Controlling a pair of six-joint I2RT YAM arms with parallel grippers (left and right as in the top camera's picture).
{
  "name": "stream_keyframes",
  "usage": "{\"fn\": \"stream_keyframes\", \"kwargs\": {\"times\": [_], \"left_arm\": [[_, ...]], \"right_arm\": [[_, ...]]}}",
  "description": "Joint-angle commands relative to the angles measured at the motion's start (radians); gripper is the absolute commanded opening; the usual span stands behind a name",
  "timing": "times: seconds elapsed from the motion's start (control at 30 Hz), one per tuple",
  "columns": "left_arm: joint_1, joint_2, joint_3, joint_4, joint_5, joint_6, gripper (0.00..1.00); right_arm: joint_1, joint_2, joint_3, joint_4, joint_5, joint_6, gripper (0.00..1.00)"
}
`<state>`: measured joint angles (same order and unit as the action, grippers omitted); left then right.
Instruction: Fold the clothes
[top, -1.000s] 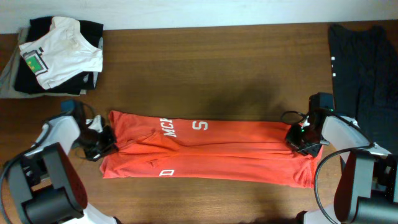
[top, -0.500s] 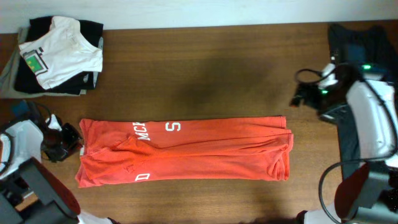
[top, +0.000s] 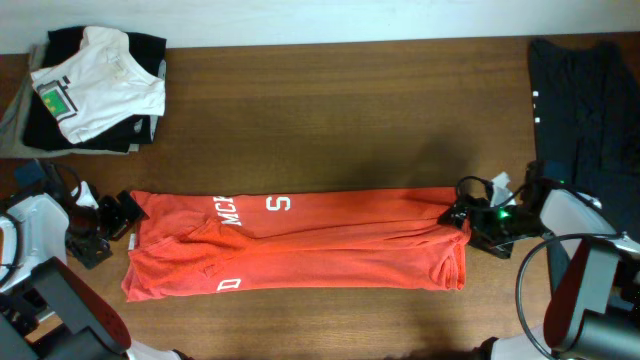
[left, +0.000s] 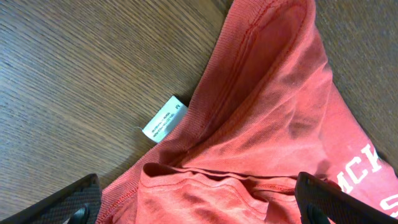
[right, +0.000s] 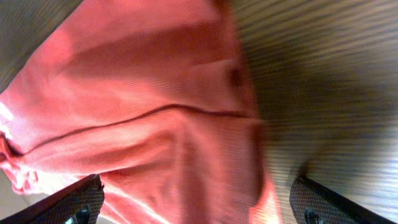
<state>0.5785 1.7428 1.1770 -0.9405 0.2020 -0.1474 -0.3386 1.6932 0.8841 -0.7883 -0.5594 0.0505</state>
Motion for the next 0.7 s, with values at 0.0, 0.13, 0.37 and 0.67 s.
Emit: {"fn": "stream_keyframes", "kwargs": {"times": [0.0,0.13,0.37,0.67], "left_arm": [[0.004,-0.015,0.015,0.002,0.019,0.002,0.99],[0.004,-0.015,0.015,0.001,0.019,0.002,0.99],[0.004,-0.015,0.015,0.001,0.019,0.002,0.99],[0.004,-0.015,0.015,0.009,0.019,0.002,0.99]], "right_arm": [[0.09,0.003,-0.023,0.04,-0.02,0.063,0.89],[0.12,0.003,-0.01,0.083,0.003,0.116,0.1],[0.066,0.002,0.319,-0.245,0.235,0.071,0.33],[0.068,0.002,0.196,-0.103,0.407,0.123,0.99]]}}
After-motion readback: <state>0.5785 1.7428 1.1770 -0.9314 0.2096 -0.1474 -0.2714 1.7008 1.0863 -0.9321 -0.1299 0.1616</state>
